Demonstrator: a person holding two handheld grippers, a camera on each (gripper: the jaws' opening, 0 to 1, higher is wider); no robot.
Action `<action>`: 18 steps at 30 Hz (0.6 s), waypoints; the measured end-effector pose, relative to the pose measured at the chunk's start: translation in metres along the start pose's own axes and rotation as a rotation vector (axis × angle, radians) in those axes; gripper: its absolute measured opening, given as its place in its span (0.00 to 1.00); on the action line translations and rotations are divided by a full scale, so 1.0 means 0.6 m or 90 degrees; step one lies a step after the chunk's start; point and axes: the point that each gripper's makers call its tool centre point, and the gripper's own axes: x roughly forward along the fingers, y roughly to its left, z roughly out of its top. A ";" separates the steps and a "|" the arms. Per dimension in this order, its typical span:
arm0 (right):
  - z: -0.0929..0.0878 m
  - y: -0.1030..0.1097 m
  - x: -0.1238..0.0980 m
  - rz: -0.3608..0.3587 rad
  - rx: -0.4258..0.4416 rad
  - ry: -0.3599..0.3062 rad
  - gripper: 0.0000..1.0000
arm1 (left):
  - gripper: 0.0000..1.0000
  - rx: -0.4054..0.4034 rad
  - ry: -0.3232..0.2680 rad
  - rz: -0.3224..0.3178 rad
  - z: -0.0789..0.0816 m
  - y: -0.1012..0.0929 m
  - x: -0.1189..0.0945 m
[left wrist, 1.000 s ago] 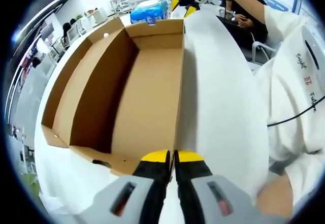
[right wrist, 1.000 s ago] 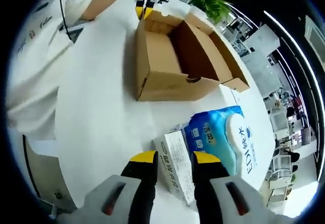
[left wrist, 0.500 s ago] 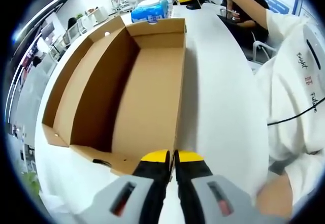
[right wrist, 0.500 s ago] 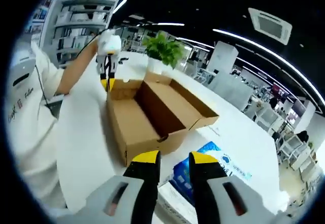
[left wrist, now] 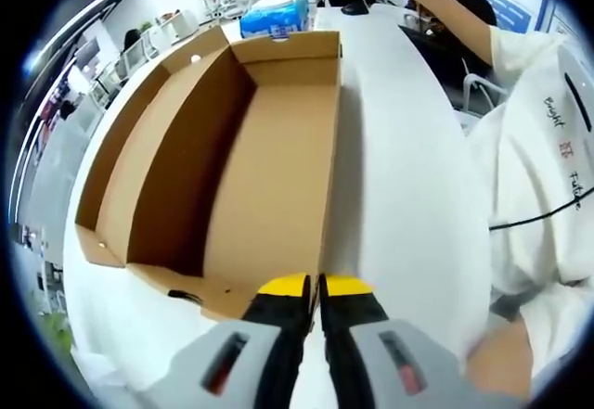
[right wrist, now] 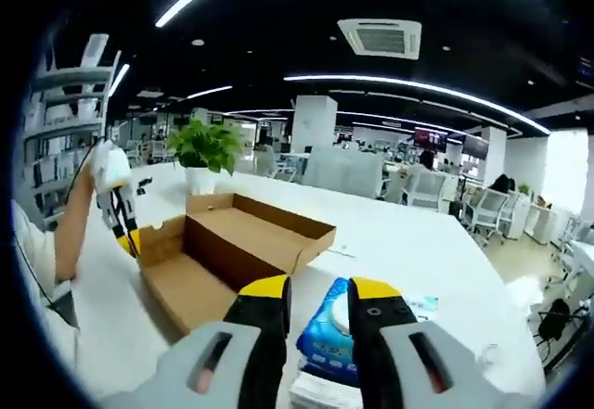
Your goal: Operate the shoe box by opening the lid, removing the specified soft item, and placing it in the target area until the item is outside and the box remains undamaged.
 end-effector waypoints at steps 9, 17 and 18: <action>0.051 -0.002 0.007 -0.025 -0.038 0.008 0.43 | 0.04 -0.018 0.011 0.000 0.002 -0.004 0.000; 0.061 -0.002 0.023 -0.021 -0.070 0.043 0.20 | 0.04 -0.016 0.003 0.003 0.008 -0.006 0.003; 0.061 -0.003 0.028 -0.020 -0.064 0.048 0.20 | 0.04 -0.017 0.001 0.003 0.007 -0.006 0.003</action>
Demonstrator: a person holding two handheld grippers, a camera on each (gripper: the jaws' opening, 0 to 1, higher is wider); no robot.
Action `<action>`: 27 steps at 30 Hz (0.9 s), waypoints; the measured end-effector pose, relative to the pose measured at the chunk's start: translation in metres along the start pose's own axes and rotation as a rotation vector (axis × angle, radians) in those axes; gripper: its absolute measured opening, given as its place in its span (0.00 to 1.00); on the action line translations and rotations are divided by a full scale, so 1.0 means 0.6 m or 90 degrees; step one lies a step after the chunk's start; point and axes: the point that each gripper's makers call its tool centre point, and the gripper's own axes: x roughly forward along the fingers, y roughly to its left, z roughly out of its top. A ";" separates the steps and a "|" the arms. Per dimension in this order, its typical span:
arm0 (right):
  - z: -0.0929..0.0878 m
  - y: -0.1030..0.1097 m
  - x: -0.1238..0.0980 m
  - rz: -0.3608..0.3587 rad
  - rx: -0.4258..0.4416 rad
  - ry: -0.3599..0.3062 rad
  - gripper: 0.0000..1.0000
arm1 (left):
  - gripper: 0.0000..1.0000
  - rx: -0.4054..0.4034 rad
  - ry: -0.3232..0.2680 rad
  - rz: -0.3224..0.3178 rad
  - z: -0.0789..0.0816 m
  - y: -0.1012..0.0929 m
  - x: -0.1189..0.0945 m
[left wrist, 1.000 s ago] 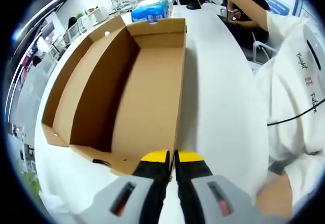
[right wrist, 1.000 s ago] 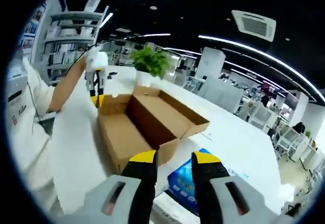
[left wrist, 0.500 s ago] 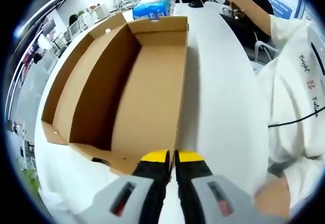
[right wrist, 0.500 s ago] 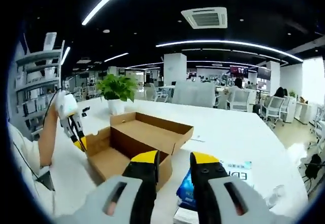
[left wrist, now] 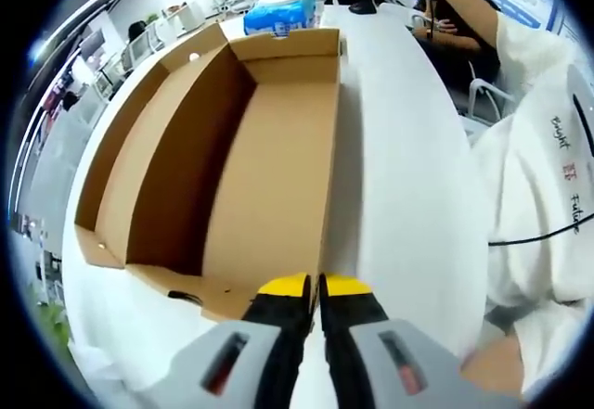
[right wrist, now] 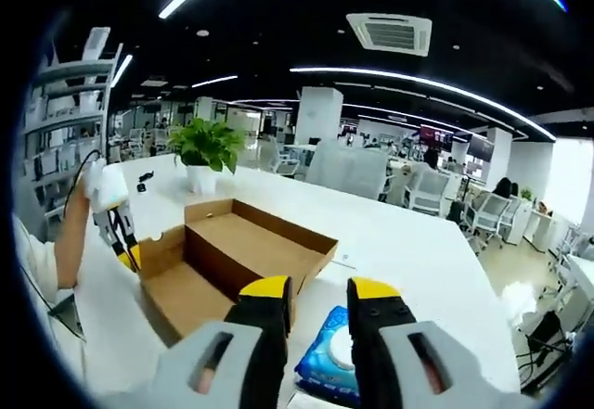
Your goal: Operate the shoe box by opening the lid, removing the specified soft item, and placing it in the target area until the item is outside and the box remains undamaged.
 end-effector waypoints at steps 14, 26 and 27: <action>0.036 -0.015 0.038 -0.005 -0.003 0.049 0.31 | 0.04 0.015 0.017 -0.006 -0.009 -0.004 0.010; 0.040 -0.081 0.118 -0.031 0.125 0.046 0.26 | 0.04 0.021 0.019 -0.002 -0.017 -0.004 0.005; 0.039 -0.081 0.119 -0.031 0.126 0.049 0.26 | 0.04 0.021 0.019 -0.002 -0.018 -0.004 0.005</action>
